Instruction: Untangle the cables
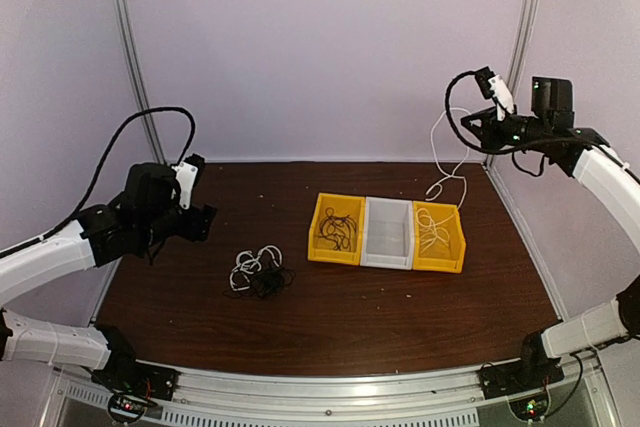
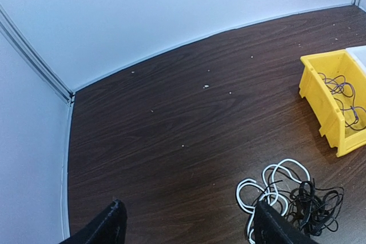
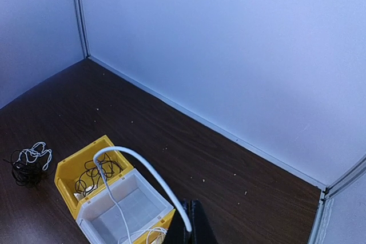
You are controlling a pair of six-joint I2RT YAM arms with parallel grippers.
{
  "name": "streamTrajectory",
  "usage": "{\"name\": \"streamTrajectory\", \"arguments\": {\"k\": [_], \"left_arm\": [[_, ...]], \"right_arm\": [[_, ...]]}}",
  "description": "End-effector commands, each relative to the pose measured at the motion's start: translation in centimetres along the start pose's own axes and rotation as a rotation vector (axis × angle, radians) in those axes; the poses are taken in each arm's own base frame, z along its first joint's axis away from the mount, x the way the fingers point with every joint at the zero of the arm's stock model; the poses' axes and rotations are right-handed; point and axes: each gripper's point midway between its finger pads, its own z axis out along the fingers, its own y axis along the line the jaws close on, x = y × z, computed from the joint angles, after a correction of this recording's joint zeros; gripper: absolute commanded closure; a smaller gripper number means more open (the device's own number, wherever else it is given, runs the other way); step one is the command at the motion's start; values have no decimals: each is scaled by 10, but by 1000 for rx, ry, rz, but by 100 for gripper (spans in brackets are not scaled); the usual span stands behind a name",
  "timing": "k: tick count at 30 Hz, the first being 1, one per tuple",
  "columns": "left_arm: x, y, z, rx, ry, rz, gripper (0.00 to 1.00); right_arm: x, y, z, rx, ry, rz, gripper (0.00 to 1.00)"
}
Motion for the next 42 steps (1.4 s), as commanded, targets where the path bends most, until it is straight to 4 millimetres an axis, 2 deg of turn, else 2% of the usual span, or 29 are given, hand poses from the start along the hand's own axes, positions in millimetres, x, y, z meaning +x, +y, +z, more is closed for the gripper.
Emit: {"name": "streamTrajectory", "arguments": {"k": [1,9,23,32,42], "left_arm": [[-7,1,-1,5,-41,-16,22],[-5,0,1,6,-34,-13,22],[-3,0,1,8,-29,-14,22],[-2,0,2,7,-26,-12,22],[1,-1,5,4,-14,-6,22]], "right_arm": [[30,-2,5,13,55,4,100],[67,-1,14,13,117,29,100],[146,9,43,-59,292,79,100],[203,14,56,-91,434,104,100],[258,8,78,-108,611,131,100]]}}
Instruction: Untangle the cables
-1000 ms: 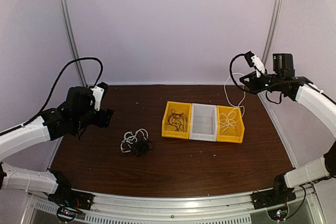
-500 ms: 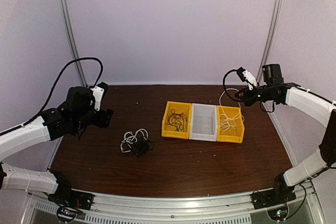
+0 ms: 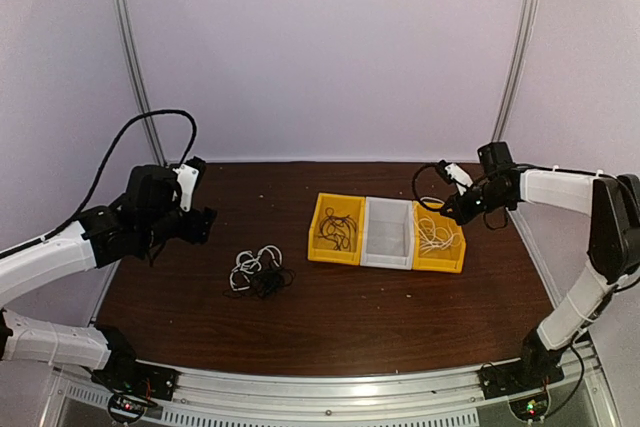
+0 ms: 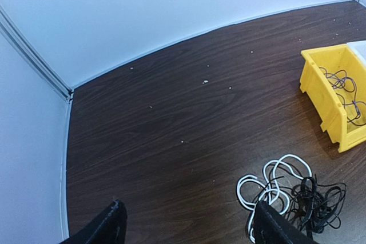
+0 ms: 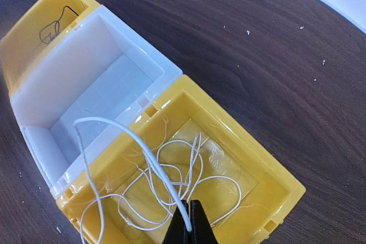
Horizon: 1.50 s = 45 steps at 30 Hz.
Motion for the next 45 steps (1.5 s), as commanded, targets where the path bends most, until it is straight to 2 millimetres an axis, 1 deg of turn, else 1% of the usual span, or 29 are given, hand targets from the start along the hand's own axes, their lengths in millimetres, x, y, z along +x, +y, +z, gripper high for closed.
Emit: {"name": "streamTrajectory", "arguments": {"k": [1,7,11,13,16,19,22,26,29,32,35,37,40,43,45], "left_arm": [[-6,0,2,2,-28,-11,22],[-4,0,3,1,-25,-10,22],[-3,-1,4,3,-20,-6,22],[-2,-1,5,4,-16,-3,22],[-3,-2,6,4,-15,0,22],[-3,-1,5,4,-18,-2,22],[-5,-1,4,3,-22,-3,22],[-5,-1,3,10,-25,-5,22],[-6,-2,1,15,-31,-8,22],[-6,-2,1,19,-33,-9,22],[-6,-3,2,24,-31,-6,22],[-6,-4,3,28,-27,-3,22],[-5,-5,2,31,-26,-2,23],[-5,-5,2,33,-29,-2,23],[-4,-6,4,34,-24,1,23]], "right_arm": [[16,-15,17,21,93,11,100],[32,-22,34,26,161,32,100],[34,-23,36,30,173,40,100],[31,-22,33,26,170,39,97],[22,-21,21,36,167,32,85],[8,-24,0,78,153,2,77],[-1,-24,-19,110,156,-24,69],[-11,-23,-39,130,157,-42,63],[-11,-16,-48,116,159,-40,61],[-7,-3,-56,67,158,-36,60],[-4,12,-65,21,148,-81,60],[6,22,-69,-9,170,-135,60],[26,29,-72,-16,233,-196,59],[42,26,-70,11,289,-245,57],[50,23,-66,18,328,-263,53]]}}
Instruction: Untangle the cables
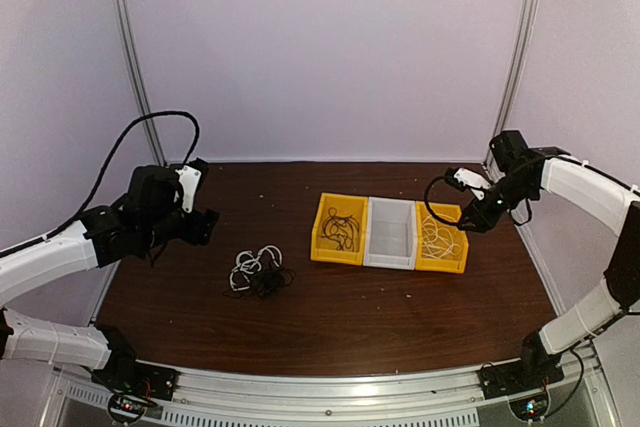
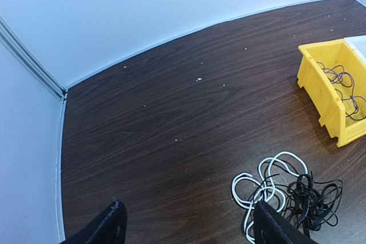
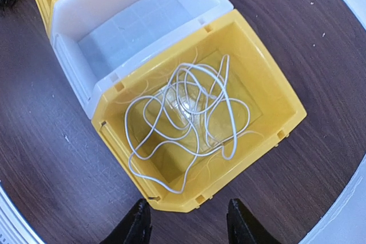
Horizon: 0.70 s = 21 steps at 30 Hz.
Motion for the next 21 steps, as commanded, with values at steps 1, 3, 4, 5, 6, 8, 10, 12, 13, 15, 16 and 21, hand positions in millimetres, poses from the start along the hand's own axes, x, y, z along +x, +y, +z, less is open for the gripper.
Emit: {"name": "streamTrajectory", "arguments": {"k": [1,3,4,5,6,8,10,12,13,15,16,21], "left_arm": [[-7,-1,2,11,-32,-1,23],[-5,-2,3,14,-25,4,23],[-5,-2,3,13,-24,4,23],[-4,-2,3,13,-22,5,23],[-4,-2,4,11,-22,6,23],[-3,-1,4,9,-22,7,23],[-3,-2,5,7,-19,10,23],[-1,-2,6,8,-12,14,23],[-1,-2,7,7,-9,15,23],[0,-2,7,6,-7,16,23],[0,-2,7,6,-9,15,23],[1,-3,9,5,-2,19,23]], "right_arm": [[27,5,10,0,122,-86,50],[32,6,14,1,149,-111,46],[33,5,16,10,155,-127,43],[31,3,15,25,150,-147,39],[28,2,14,39,139,-171,34],[21,2,12,54,114,-229,26],[16,5,13,56,104,-275,23],[17,6,18,53,119,-301,23],[17,5,21,57,128,-308,23],[23,3,31,49,163,-312,23],[24,3,35,46,176,-318,23],[30,-7,53,63,221,-350,21]]}}
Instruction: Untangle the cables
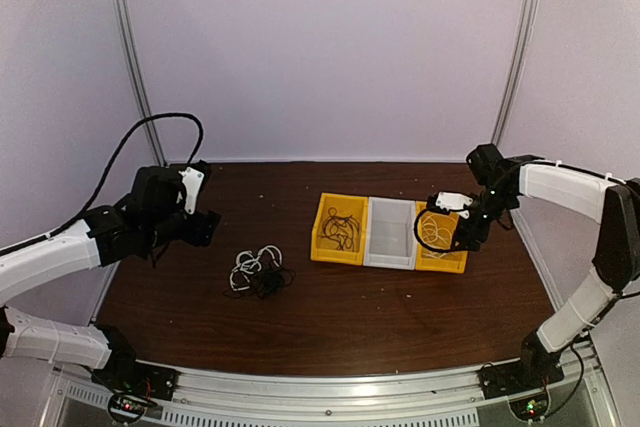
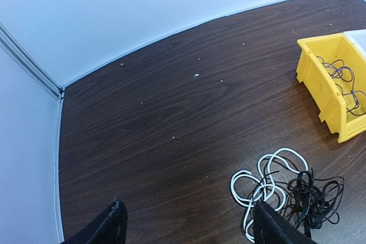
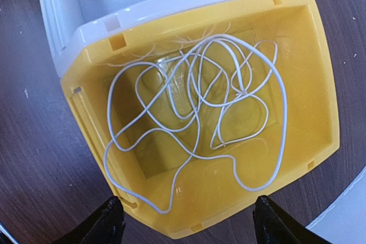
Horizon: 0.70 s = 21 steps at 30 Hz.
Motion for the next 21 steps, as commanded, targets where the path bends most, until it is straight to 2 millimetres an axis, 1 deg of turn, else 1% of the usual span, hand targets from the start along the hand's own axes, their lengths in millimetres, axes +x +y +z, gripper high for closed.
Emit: {"name": "streamTrajectory", "arguments": {"k": [1,3,5,6,7,10,11,14,15,19,21], "left_arm": [[-2,0,5,-2,-16,8,23],[-1,-1,6,1,-12,11,23],[-2,-1,5,1,-15,10,23],[-2,-1,5,0,-16,10,23],[-3,0,5,1,-18,8,23],[-2,-2,5,8,-17,8,23],[-2,-2,5,11,-17,8,23],[-2,-4,6,17,-14,9,23],[-1,-4,6,18,-14,9,23],[-3,-4,5,23,-18,7,23],[-3,-5,5,29,-18,8,23]], "right_arm": [[7,-17,17,65,66,-46,21],[3,-25,23,85,65,-52,22],[-5,-31,28,89,44,-54,24],[-10,-34,31,83,30,-51,27],[-16,-37,34,80,14,-43,33],[-29,-46,42,71,-14,-24,59],[-32,-49,44,68,-21,-16,67],[-37,-52,50,56,-27,-1,93],[-38,-53,50,56,-29,2,100],[-42,-52,53,44,-45,26,100],[-44,-49,57,27,-41,43,100]]}}
